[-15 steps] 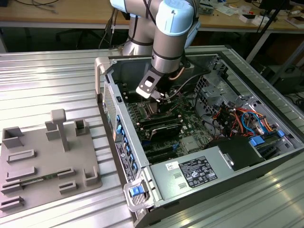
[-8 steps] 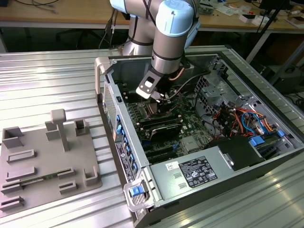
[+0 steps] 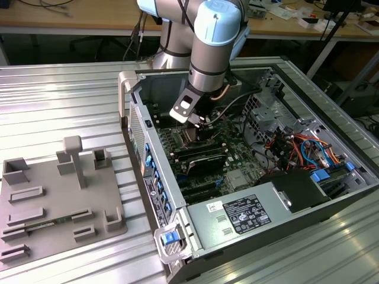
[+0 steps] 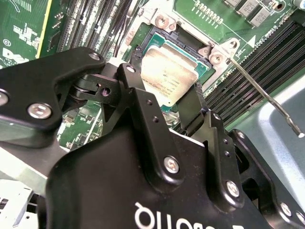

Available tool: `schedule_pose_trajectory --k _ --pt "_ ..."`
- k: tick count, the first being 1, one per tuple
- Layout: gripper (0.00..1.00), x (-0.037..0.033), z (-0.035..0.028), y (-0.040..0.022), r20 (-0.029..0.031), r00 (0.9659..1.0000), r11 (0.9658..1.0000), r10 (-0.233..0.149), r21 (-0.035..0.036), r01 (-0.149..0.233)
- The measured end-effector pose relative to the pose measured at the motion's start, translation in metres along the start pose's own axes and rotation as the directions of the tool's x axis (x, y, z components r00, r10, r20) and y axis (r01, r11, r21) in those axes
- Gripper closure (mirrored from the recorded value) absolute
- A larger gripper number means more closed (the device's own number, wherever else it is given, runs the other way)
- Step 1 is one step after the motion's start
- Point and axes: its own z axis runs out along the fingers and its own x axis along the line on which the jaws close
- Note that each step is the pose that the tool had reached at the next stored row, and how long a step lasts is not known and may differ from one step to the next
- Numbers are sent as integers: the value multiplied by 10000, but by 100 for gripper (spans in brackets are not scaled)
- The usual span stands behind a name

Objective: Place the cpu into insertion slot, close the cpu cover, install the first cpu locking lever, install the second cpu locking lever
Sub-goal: 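Place the cpu into insertion slot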

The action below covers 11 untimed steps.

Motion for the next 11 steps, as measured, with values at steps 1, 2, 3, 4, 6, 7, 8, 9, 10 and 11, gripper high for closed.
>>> schedule_pose_trajectory --k 1,2,3,4,6,7,8,9,10,11 --pt "45 0 2 0 0 10000 10000 0 0 0" --pt "45 0 5 0 0 10000 10000 0 0 0" --pt "45 0 7 -1 1 10000 10000 0 1 0" --pt "45 0 9 -1 1 10000 10000 0 0 0" --pt "45 0 11 0 0 10000 10000 0 0 0" --pt "45 0 11 0 0 10000 10000 1 0 -1" --pt "45 0 11 0 0 10000 10000 2 1 -2" --pt "45 0 12 0 0 10000 10000 2 0 -2" --pt "45 0 12 0 0 10000 10000 3 -1 -3" --pt "45 0 12 0 0 10000 10000 4 0 -4"
